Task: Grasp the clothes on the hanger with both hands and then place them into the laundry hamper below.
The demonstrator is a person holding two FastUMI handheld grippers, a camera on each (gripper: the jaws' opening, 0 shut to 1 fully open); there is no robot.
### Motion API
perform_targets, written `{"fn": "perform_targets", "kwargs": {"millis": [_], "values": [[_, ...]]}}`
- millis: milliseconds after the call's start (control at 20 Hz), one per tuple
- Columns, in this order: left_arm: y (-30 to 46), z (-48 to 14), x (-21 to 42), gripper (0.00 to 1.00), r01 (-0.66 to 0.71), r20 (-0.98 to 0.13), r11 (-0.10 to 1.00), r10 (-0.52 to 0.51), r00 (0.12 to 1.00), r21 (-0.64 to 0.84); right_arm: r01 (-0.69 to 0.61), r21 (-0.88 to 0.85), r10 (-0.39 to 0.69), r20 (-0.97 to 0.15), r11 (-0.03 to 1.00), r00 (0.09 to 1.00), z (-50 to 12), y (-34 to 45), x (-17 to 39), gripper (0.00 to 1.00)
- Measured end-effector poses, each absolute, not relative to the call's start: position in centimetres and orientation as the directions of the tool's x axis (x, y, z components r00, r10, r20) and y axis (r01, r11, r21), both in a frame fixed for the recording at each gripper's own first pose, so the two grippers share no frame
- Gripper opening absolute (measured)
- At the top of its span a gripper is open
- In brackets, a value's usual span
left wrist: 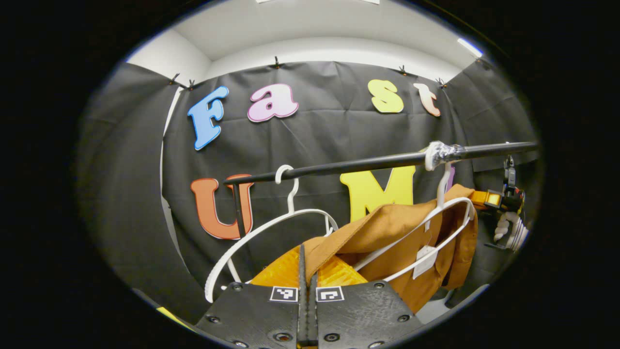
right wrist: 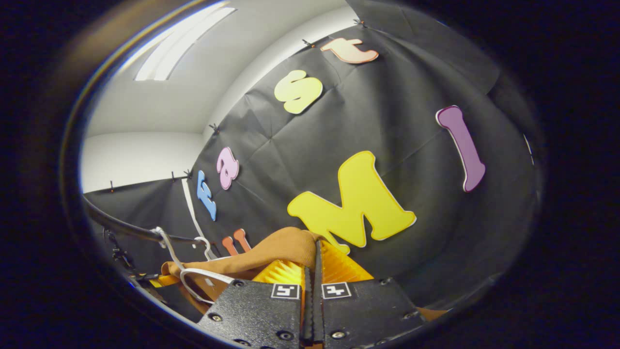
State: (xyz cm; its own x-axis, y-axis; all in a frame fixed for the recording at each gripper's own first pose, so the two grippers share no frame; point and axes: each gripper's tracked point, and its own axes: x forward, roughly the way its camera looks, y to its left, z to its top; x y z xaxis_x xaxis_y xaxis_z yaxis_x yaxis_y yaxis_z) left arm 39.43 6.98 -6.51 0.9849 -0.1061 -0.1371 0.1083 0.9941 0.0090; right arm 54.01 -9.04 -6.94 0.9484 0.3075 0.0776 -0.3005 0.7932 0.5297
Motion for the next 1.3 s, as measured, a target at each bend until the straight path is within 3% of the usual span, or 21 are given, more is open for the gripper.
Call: {"fn": "perform_targets", "kwargs": {"millis": [100, 150, 250, 300, 350, 400, 750, 1150, 1300], "values": [[7.1, -7.5, 39.6, 0.05, 0.132, -0.166, 0.99, -0.139, 0.976, -0.053, -0.292, 0.54, 0.317, 0.048, 0.79, 0.947, -7.8, -8.8, 54.9, 0.04], [7.1, -8.0, 39.3, 0.0, 0.146, -0.171, 0.986, -0.158, 0.973, -0.083, -0.298, 0.56, 0.338, 0.034, 0.773, 0.941, -8.4, -8.6, 55.1, 0.03], [7.1, -8.6, 39.1, 0.05, 0.163, -0.171, 0.973, -0.19, 0.967, -0.164, -0.295, 0.607, 0.378, -0.01, 0.738, 0.926, -10.0, -8.2, 55.2, 0.04], [7.2, -9.0, 38.9, 0.0, 0.165, -0.17, 0.965, -0.201, 0.965, -0.205, -0.295, 0.629, 0.394, -0.019, 0.719, 0.919, -10.6, -7.9, 55.3, 0.04], [7.1, -9.2, 38.7, 0.05, 0.168, -0.174, 0.961, -0.208, 0.962, -0.222, -0.303, 0.646, 0.41, -0.017, 0.701, 0.912, -10.9, -7.6, 55.4, 0.04], [7.2, -9.9, 38.4, 0.0, 0.171, -0.185, 0.961, -0.212, 0.96, -0.217, -0.307, 0.66, 0.418, -0.012, 0.686, 0.908, -11.1, -7.4, 55.3, 0.03], [7.9, -9.5, 40.0, 0.0, 0.214, -0.185, 0.931, -0.275, 0.943, -0.295, -0.305, 0.831, 0.563, -0.011, 0.465, 0.827, -12.1, -6.1, 55.3, 0.04], [7.0, -9.5, 40.1, 0.0, 0.296, -0.221, 0.89, -0.385, 0.896, -0.347, -0.276, 0.914, 0.658, 0.012, 0.299, 0.753, -11.6, -5.5, 56.1, 0.03], [6.7, -10.2, 40.4, 0.0, 0.299, -0.223, 0.853, -0.42, 0.879, -0.427, -0.224, 0.965, 0.683, 0.072, 0.137, 0.727, -11.9, -5.1, 56.5, 0.03]]}}
